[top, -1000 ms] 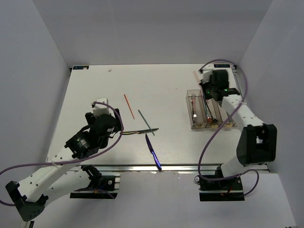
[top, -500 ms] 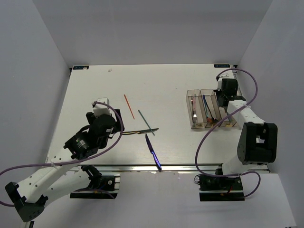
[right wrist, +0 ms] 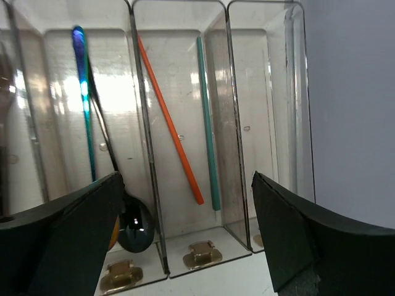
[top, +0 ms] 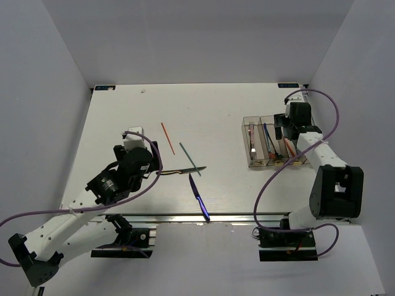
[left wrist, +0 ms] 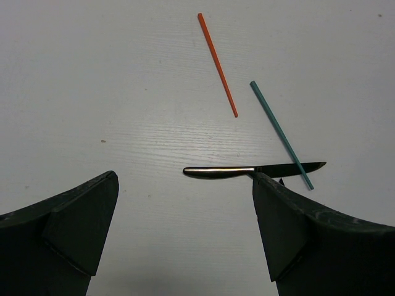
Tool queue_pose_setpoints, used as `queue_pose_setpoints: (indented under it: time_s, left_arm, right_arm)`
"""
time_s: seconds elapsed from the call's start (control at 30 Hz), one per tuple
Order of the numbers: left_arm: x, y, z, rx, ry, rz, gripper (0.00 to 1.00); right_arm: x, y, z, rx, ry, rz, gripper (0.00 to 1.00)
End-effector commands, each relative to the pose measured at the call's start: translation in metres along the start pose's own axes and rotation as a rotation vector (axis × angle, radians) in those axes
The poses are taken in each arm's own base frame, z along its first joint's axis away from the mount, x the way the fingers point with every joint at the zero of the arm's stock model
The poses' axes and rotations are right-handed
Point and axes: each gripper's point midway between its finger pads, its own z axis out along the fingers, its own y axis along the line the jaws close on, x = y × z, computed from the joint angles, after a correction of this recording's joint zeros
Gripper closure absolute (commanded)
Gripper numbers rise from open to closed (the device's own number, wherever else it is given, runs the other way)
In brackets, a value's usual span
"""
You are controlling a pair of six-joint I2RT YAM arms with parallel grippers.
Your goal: Sort the eating utensils into containers
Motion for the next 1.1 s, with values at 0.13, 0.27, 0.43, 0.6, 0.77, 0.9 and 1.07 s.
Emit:
queue_pose_setpoints:
  time_s: [0.13,0.27,0.43,0.6,0.77,0.9,1.07]
  left_arm:
    - [-0.011,-0.004,0.013,-0.065,-0.005,-0.062,0.02]
    - [-0.024,-0.036,0.047,-0.12,0.065,-0.122,0.02]
    - [-0.028,-0.056,0.138,-0.221,0.218,-0.153,0.02]
    - [-0.027,-0.055,0.204,-0.37,0.305,-0.144,0.04]
    - [0.005,-0.049,0.262,-0.378,0.399,-0.104,0.17]
    - [0.012,-0.049,0.288,-0.382,0.419,-0.085,0.25]
    - [0.039,-0.038,0.303,-0.387,0.49,-0.104,0.34]
  right_arm:
    - [-0.076,0.027,-0.079,-0.136,-0.26,0.105,0.11]
    - [-0.086,0.04,-0.115,-0.087,-0.318,0.168,0.11]
    - [-0.066,0.124,-0.152,-0.598,-0.292,0.217,0.11]
    - [-0.052,0.143,-0.184,-0.745,-0.281,0.303,0.11]
    - [-0.041,0.133,-0.211,-0.751,-0.363,0.299,0.11]
    - [-0.026,0.134,-0.213,-0.754,-0.353,0.27,0.11]
    - [-0.016,0.14,-0.213,-0.766,-0.343,0.25,0.11]
